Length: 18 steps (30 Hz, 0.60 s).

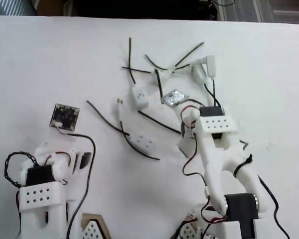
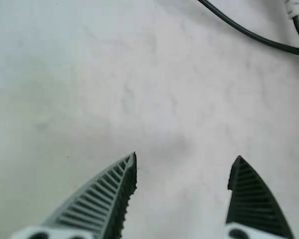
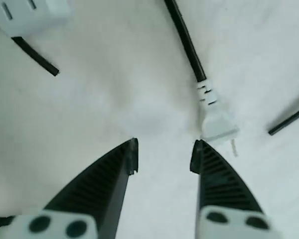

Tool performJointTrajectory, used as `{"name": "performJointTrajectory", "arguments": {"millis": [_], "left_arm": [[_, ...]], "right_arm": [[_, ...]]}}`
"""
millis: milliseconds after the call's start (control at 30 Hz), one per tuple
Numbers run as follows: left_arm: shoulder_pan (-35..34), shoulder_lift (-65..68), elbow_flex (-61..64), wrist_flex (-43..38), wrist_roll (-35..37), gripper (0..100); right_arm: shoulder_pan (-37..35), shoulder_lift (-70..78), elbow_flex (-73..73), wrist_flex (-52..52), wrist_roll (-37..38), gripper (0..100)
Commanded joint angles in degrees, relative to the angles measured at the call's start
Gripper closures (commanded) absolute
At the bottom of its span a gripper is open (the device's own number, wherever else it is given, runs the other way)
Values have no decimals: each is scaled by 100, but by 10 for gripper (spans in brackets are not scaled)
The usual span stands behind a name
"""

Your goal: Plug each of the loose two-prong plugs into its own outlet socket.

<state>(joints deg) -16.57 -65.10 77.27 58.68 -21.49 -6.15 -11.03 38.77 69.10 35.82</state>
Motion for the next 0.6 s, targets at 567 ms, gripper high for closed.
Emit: {"name": "performJointTrajectory", "arguments": {"millis": [567], "left_arm": [[-22, -84, 0, -97, -44, 710]], "right_arm": [[532, 1121, -457, -716, 791, 841]]}}
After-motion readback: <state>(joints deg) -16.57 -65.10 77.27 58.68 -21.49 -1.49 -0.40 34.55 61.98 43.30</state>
